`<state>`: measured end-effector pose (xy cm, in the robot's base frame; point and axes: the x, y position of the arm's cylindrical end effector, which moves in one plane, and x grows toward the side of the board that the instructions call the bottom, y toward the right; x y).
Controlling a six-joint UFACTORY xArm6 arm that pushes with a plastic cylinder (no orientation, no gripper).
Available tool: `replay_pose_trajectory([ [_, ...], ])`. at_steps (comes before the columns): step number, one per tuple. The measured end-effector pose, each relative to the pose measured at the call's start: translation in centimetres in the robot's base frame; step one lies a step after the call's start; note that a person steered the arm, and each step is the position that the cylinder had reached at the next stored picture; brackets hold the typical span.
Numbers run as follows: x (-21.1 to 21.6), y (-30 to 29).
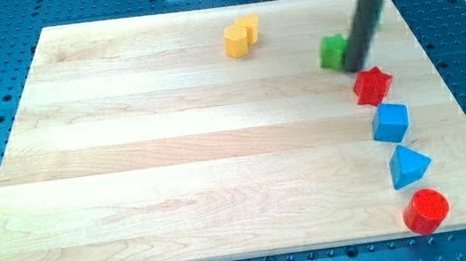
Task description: Push the green circle close to the green star
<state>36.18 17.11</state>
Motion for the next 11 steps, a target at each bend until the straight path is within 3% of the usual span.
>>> replay_pose_trajectory([
  [1,-0.3,4.0],
  [2,-4.3,12.5],
  [3,-8.9,14.8],
  [4,-10.0,13.0],
  [6,-9.7,2.0],
  [7,-13.0,3.6],
  [9,-8.1,-0.6],
  [10,-6.8,3.1],
  [11,-2.1,9.7],
])
